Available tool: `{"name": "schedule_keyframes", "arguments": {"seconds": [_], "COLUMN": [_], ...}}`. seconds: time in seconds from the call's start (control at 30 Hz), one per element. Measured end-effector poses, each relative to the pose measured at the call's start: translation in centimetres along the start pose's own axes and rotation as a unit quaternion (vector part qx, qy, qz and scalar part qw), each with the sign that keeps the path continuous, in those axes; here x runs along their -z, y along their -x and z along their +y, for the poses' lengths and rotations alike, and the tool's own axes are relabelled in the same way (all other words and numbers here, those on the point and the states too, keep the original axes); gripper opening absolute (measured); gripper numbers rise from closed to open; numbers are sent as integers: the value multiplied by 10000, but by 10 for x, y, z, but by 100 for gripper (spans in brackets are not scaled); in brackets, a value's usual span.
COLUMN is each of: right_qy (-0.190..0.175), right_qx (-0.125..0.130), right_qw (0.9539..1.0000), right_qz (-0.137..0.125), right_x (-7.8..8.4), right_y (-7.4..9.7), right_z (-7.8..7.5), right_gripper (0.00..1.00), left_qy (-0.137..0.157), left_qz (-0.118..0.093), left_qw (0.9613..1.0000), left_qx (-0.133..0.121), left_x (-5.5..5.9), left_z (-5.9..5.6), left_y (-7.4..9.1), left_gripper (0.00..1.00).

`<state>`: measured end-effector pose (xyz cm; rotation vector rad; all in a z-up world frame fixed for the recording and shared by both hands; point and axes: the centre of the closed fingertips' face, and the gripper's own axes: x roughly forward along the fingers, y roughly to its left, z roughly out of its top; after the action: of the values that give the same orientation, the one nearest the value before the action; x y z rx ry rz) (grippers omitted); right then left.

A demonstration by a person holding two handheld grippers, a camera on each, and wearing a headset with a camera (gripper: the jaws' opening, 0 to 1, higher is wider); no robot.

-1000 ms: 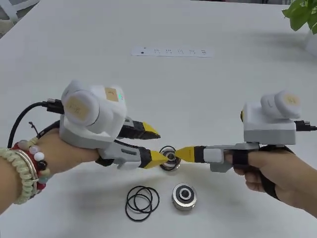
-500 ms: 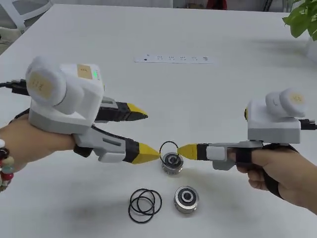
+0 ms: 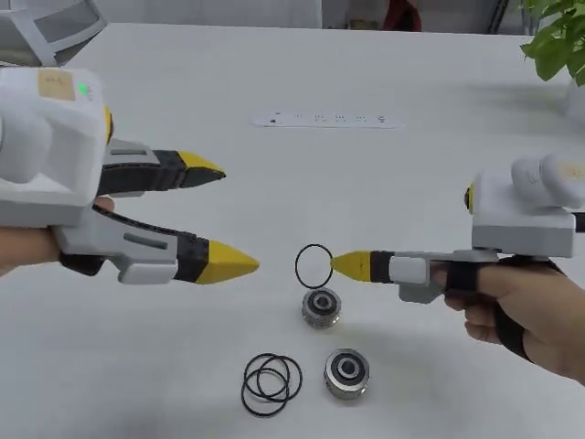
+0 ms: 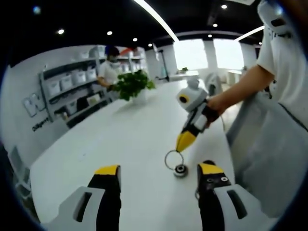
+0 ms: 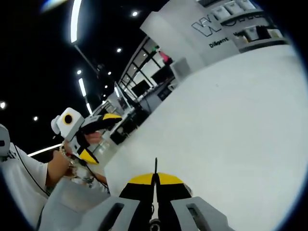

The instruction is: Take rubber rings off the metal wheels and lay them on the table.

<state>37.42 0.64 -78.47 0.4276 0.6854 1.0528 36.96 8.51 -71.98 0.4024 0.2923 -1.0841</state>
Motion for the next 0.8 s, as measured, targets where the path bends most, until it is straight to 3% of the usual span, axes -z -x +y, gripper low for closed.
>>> {"name": "schedule_keyframes", "arguments": {"seconds": [0.3, 0.5, 0.67, 0.8], "right_qy": [111, 195, 308, 425], "right_qx": [-258, -427, -604, -768], "right_qw": [9995, 9988, 9977, 9945], "right_qz": [-142, -109, 79, 565], "right_x": [-10, -11, -3, 18], "right_y": [3, 2, 0, -3], "right_z": [20, 32, 42, 51], "right_gripper": [0, 0, 0, 0], "left_qy": [85, 329, 459, 798], "left_qz": [-56, -127, -76, 17], "left_qw": [9991, 9980, 9971, 9951], "left_qx": [-419, -527, -599, -586], "left_x": [-3, 1, 12, 32], "left_z": [-2, -11, -20, -34], "left_y": [36, 55, 66, 69], "left_gripper": [74, 82, 86, 89]}}
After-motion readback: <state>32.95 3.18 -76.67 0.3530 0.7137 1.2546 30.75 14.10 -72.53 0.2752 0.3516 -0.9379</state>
